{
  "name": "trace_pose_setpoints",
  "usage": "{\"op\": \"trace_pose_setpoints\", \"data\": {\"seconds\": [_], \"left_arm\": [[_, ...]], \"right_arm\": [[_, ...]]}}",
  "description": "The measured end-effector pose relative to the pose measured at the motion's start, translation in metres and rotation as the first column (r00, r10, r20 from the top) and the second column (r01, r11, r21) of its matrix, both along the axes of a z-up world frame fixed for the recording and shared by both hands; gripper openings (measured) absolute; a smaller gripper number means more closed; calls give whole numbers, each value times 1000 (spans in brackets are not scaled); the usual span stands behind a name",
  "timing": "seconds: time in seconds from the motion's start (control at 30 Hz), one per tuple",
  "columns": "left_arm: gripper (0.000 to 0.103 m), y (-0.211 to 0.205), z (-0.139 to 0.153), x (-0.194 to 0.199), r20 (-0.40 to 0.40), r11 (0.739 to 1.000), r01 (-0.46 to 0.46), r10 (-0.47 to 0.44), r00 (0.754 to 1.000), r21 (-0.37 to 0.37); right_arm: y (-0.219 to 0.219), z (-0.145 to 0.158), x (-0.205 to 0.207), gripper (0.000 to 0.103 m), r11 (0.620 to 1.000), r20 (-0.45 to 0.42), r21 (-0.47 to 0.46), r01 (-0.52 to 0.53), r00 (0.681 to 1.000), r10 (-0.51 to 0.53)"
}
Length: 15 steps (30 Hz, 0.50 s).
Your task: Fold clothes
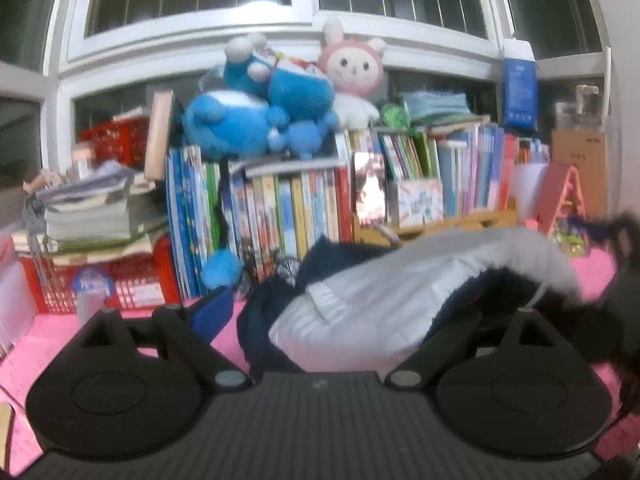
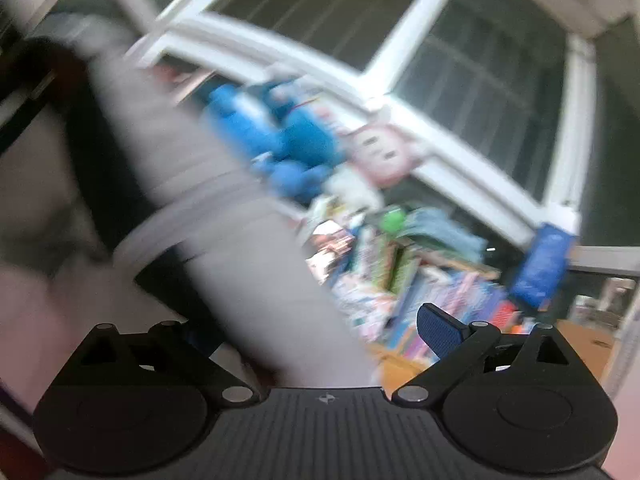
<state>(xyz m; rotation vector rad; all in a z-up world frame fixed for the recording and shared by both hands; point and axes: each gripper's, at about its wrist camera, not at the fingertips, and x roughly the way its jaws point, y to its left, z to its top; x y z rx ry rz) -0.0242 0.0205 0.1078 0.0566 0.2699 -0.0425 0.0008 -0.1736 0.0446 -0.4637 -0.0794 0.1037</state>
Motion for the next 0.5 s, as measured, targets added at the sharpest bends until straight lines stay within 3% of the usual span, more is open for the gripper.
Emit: {"op": "trace_pose_setpoints", "data": {"seconds": [0.17, 0.3, 0.5], "left_arm": [[97, -1, -7, -4, -14, 999, 40, -40, 999, -12], [98, 2, -2, -9, -10, 998, 55, -55, 998, -11], [102, 0, 2, -11, -5, 998, 67, -67, 998, 16]], "right_arm": [[-31, 32, -28, 102, 996, 80, 93, 4, 997, -11], [-57, 51, -47, 102, 984, 32, 167, -58, 998, 53], [-66, 45, -32, 103, 987, -63, 155, -43, 997, 53]]}}
